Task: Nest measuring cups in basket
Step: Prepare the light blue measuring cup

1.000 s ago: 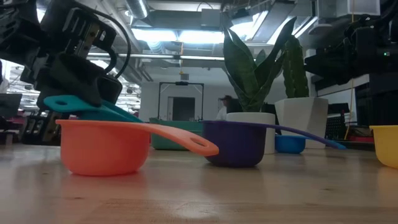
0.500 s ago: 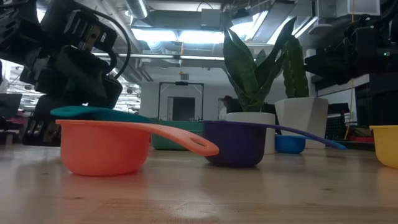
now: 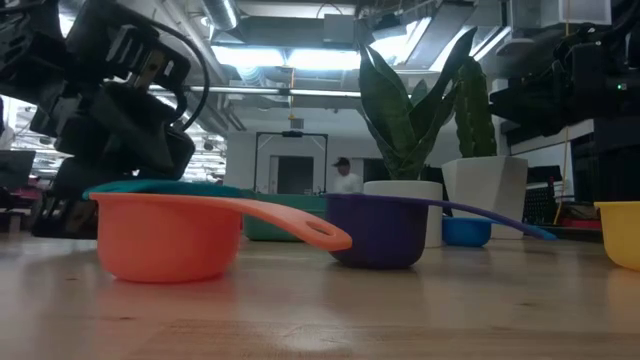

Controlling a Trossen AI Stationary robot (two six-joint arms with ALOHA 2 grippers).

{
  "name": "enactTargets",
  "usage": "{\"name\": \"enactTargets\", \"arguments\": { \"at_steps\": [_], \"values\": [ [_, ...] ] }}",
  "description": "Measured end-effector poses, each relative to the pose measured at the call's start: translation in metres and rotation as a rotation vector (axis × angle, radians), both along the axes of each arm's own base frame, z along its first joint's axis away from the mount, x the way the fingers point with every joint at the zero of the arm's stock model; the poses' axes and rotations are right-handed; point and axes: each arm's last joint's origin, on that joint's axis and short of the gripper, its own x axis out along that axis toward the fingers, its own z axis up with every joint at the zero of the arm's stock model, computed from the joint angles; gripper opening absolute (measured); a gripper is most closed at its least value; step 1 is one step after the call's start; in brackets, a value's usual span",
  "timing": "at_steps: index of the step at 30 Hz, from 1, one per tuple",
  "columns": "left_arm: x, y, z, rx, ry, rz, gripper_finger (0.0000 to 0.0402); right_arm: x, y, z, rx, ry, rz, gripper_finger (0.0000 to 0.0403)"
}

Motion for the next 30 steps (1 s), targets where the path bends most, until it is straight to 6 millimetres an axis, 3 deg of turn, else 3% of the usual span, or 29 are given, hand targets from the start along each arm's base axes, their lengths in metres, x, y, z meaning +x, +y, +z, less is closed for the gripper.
{"name": "enactTargets", "arguments": {
  "at_steps": [30],
  "values": [
    [-0.0068,0.0020,-0.0047,-0.173,0.137,0.112,0.0126,0.0000,0.0000,-0.0001,-0.001,0.001,0.000,0.0233]
  ]
}}
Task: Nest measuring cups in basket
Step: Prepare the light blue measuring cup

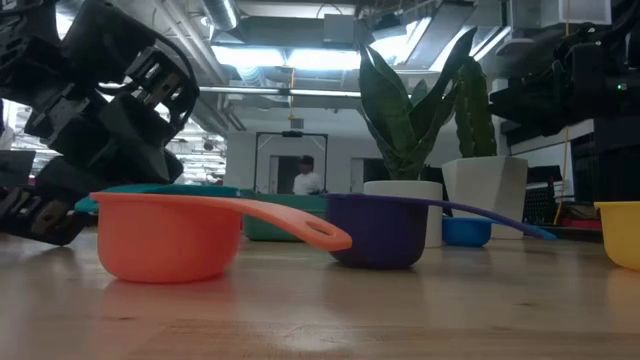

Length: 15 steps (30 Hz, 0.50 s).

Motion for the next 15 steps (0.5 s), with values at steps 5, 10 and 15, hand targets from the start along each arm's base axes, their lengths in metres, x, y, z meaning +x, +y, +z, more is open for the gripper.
{"name": "enactTargets", "arguments": {
  "at_steps": [5,10,15],
  "values": [
    [-0.0013,0.0004,0.0036,-0.001,-0.010,0.002,0.0126,0.0000,0.0000,0.0001,0.000,-0.001,0.000,0.0233],
    [-0.0010,0.0006,0.0089,-0.002,-0.040,0.012,0.0126,0.0000,0.0000,0.0000,0.000,0.000,0.000,0.0233],
    [-0.0017,-0.0005,0.0089,-0.007,-0.043,-0.034,0.0126,0.0000,0.0000,0.0000,0.000,0.000,0.000,0.0233]
  ]
}}
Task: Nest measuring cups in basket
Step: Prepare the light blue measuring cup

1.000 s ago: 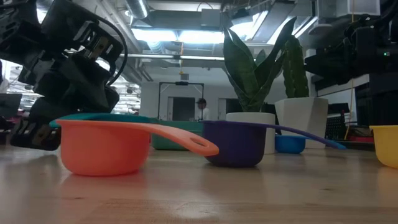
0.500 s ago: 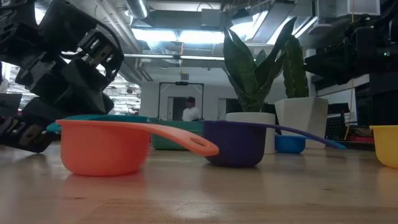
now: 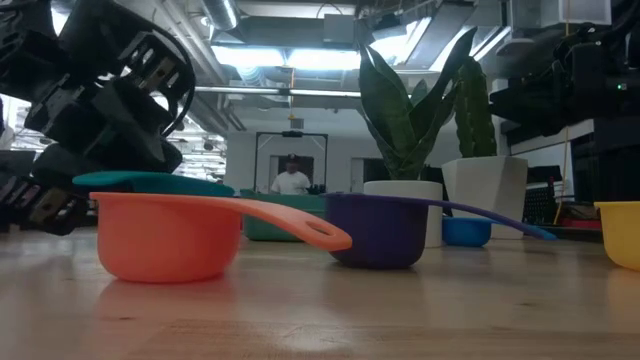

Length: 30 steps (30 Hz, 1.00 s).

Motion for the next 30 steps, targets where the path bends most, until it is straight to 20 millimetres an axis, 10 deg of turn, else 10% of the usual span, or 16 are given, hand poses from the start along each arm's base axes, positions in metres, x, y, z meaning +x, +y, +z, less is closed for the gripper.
{"name": "enactTargets", "arguments": {
  "at_steps": [30],
  "values": [
    [-0.0015,-0.0003,-0.0033,0.046,0.013,-0.016,0.0198,0.0000,0.0000,0.0001,0.000,0.000,0.000,0.0233]
  ]
}}
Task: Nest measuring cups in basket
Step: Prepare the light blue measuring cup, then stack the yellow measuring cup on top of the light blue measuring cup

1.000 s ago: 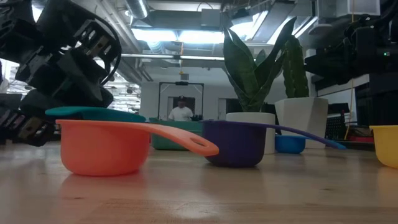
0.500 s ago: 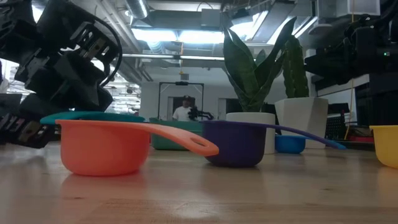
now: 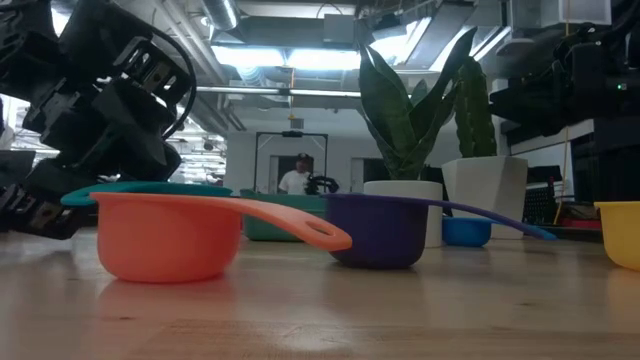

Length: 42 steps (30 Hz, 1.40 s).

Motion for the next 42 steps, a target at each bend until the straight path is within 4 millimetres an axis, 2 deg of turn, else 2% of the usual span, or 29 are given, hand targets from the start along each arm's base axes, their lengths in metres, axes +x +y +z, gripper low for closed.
{"name": "enactTargets", "arguments": {
  "at_steps": [27,32,42],
  "values": [
    [-0.007,-0.022,0.000,-0.073,0.050,-0.081,0.0196,0.000,0.000,0.000,0.020,-0.007,0.001,0.0233],
    [-0.011,-0.031,0.000,-0.090,0.065,-0.113,0.0196,0.000,0.000,0.000,0.074,-0.027,0.004,0.0233],
    [-0.023,-0.060,0.006,-0.108,0.008,-0.243,0.0196,0.000,0.000,0.000,0.047,-0.018,0.002,0.0233]
  ]
}}
